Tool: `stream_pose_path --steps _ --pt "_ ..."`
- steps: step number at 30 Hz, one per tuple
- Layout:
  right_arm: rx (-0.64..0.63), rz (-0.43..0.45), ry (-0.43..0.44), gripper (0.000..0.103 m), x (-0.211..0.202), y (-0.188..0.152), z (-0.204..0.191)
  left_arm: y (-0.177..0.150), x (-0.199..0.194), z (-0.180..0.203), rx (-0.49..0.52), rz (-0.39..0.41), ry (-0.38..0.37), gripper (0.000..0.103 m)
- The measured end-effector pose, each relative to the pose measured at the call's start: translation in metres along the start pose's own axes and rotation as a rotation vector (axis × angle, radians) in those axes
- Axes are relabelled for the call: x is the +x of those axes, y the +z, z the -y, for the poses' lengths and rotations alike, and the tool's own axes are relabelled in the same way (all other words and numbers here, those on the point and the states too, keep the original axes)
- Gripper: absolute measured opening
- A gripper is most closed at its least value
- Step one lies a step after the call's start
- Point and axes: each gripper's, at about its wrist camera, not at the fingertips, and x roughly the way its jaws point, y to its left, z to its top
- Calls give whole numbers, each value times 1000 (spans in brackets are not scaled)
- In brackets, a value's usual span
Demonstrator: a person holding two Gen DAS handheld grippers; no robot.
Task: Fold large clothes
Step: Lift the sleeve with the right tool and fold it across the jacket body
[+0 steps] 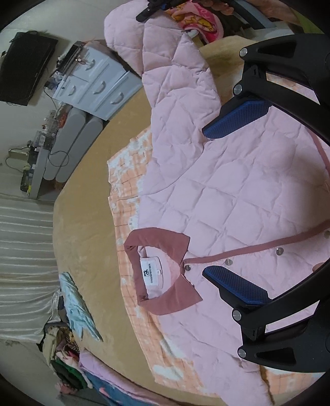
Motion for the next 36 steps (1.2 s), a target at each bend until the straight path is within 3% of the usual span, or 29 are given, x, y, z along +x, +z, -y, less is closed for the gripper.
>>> stream_pose_path --steps 14,23,28,36 --pt "-184 5 131 16 -27 11 -98 3 -44 -33 -56 47 -23 94" --pt "-270 -17 195 16 -36 -8 -158 -2 -67 -73 -124 73 -14 94" --pt "-317 -43 210 16 -34 -21 -183 -5 -80 -90 -127 121 59 94" --pt "-372 -71 255 16 -34 -45 -222 -9 -82 -132 -206 111 43 94"
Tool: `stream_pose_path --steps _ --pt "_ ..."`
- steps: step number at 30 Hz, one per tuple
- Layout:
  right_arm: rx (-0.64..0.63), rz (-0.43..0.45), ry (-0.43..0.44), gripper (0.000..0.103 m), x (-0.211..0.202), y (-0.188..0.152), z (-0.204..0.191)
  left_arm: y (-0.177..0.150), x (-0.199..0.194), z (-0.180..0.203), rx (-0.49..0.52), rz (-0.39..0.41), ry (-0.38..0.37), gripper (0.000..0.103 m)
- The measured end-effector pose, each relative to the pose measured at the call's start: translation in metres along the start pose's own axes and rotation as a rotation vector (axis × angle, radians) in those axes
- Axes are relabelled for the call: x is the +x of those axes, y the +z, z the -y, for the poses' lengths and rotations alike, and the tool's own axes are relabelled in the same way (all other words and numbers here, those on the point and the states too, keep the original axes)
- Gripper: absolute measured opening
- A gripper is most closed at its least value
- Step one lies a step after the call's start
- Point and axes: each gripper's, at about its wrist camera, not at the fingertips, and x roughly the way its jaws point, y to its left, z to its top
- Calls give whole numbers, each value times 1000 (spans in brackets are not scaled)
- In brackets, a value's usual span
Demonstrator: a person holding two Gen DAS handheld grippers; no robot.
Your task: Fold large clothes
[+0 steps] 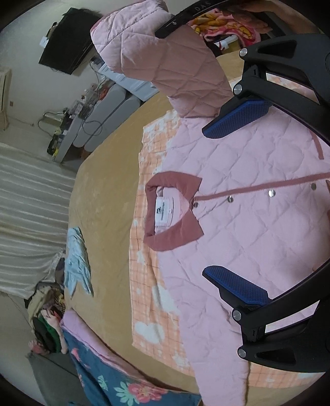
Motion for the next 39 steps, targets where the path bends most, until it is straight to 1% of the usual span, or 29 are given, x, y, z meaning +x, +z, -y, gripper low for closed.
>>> stream_pose_path --steps 8,12,14,16,18,22,25,29,33,39 --pt "-32 -40 54 16 20 -10 -36 0 4 -34 -53 -2 -3 94" --pt "-50 -54 91 16 31 -21 -56 1 5 -50 -74 4 -14 94" --pt "-56 -72 109 16 38 -29 -67 1 8 -58 -99 -7 -34 94" --pt "-63 -93 123 16 45 -36 -78 1 11 -69 -147 -31 -86 94" --pt "-75 -108 131 16 50 -43 -88 0 13 -78 -190 -39 -120 94" --pt "-86 -139 156 17 64 -58 -106 -3 16 -89 -225 -48 -153 94" --pt "-97 -168 168 18 74 -72 -118 -6 18 -100 -245 -57 -162 94" --pt "-120 -203 187 19 88 -90 -137 -9 22 -111 -260 -52 -148 94" --pt "-132 -237 204 22 98 -106 -150 -14 29 -122 -291 -67 -157 94" --pt "-148 -288 235 26 115 -136 -176 -25 43 -132 -325 -94 -202 94"
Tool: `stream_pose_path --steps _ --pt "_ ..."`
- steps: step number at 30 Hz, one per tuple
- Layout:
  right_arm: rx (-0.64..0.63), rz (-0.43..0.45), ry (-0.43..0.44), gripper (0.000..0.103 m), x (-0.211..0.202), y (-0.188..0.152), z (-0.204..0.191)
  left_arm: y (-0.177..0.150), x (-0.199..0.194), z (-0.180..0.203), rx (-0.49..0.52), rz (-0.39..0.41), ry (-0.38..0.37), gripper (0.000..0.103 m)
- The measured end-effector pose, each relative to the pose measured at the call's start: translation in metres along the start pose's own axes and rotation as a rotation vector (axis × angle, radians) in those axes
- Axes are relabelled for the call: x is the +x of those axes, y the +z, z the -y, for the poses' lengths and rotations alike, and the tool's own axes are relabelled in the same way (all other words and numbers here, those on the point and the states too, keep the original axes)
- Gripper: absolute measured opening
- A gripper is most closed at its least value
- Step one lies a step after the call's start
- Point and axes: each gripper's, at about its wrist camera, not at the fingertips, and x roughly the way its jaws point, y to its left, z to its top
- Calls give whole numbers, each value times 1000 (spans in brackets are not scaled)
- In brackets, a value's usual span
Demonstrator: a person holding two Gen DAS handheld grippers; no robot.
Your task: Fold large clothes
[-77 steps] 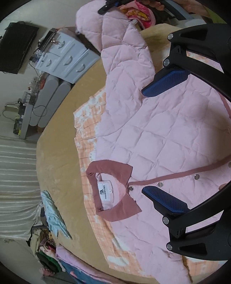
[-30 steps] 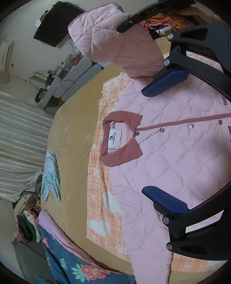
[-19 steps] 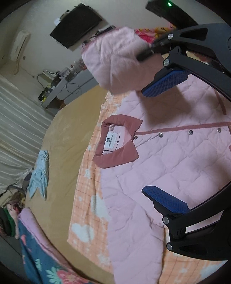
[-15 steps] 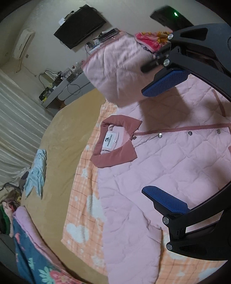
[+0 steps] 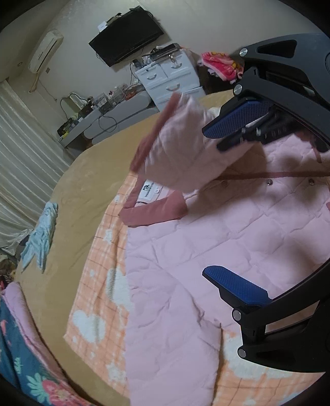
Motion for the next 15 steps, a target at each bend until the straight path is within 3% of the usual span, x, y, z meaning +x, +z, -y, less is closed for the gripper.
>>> stream_pose_path --steps 5,8,15 --pt "-31 -40 43 36 18 -14 -19 -6 14 -12 -37 -24 -16 94" --pt "-45 -63 93 48 28 -23 -33 -10 20 -18 -50 -40 -13 94" --pt "-74 -135 207 87 24 -47 -49 -22 36 -33 -80 -76 16 94"
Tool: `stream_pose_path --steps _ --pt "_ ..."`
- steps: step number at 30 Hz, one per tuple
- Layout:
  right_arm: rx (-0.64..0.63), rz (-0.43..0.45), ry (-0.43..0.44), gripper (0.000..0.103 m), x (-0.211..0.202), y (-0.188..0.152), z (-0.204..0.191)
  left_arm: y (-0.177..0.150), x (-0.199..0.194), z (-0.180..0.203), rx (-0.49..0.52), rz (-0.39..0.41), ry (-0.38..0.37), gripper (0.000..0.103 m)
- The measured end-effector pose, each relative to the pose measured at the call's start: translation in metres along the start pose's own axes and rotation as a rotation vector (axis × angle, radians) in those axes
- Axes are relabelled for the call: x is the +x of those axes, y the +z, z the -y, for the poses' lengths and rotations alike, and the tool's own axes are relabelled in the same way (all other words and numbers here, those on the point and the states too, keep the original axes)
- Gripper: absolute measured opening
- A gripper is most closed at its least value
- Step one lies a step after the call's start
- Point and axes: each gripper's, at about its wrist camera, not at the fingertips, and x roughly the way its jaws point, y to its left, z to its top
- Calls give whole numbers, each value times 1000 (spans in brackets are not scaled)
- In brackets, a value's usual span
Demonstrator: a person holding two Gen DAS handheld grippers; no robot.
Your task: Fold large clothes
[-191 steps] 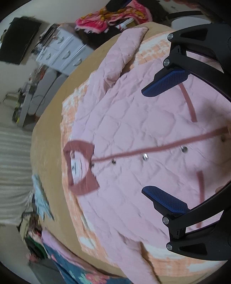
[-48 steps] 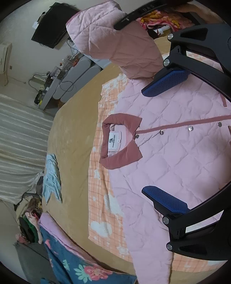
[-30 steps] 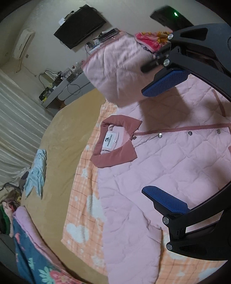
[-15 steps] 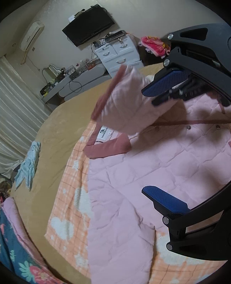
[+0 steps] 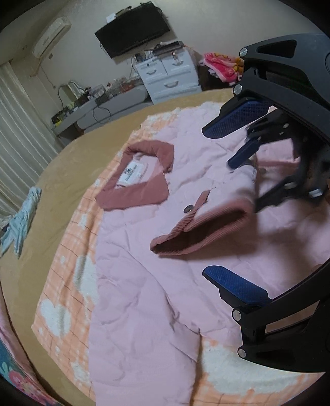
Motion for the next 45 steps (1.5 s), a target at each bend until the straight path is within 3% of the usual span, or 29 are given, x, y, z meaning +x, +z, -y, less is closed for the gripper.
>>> stream_pose_path --steps 5,11,13,17,18,22,28,32,38,42,45 --pt "41 27 37 93 -31 -13 22 -13 26 -11 -31 -62 2 94" --pt "104 26 -115 93 -65 -27 91 -35 55 -28 -61 -111 49 93" --pt "150 18 -143 93 -71 -30 115 -41 64 -29 -55 -124 59 69" --pt "220 10 -231 93 -84 -43 157 -50 75 -19 27 -109 139 43" --pt "242 10 -245 93 -87 -46 168 -51 75 -16 54 -102 151 25" --pt "289 13 -316 93 -97 -54 197 -40 62 -1 150 -40 208 8" --pt "307 26 -341 93 -103 -46 214 -23 25 18 262 64 227 8" --pt "299 8 -322 93 -90 -38 211 -28 37 9 279 35 278 8" --pt "290 -83 -305 93 -59 -35 205 -41 61 -14 236 -21 297 8" --pt "337 -173 -336 93 -39 -49 218 -44 65 -14 249 -23 307 9" --pt "365 -182 -334 96 -28 -62 226 -45 70 -15 246 -34 309 11"
